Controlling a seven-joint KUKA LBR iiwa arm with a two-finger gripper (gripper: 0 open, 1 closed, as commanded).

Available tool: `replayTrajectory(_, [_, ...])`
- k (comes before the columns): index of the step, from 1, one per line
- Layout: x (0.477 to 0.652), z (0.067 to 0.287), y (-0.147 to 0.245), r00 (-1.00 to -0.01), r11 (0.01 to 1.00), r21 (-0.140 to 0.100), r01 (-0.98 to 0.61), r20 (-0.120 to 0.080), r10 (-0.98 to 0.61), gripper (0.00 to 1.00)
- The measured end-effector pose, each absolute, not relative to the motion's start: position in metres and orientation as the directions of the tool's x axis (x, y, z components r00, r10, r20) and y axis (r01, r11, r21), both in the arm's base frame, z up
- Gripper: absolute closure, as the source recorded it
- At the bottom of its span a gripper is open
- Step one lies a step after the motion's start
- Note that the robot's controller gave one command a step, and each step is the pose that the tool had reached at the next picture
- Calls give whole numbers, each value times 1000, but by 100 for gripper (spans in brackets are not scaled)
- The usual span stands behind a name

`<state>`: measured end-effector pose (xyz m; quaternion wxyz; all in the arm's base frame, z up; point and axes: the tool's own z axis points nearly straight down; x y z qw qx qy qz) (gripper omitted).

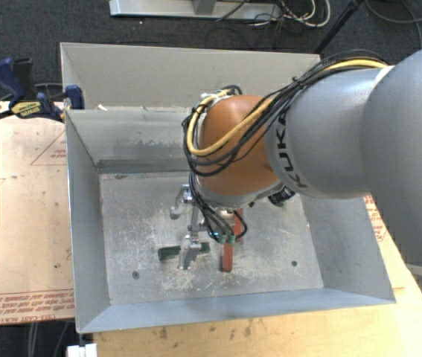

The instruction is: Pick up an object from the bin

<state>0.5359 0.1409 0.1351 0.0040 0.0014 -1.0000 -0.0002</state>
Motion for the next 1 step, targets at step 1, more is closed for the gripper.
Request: replayTrajectory(1, [538, 139, 140, -1000, 1000, 1, 0, 0, 0, 0])
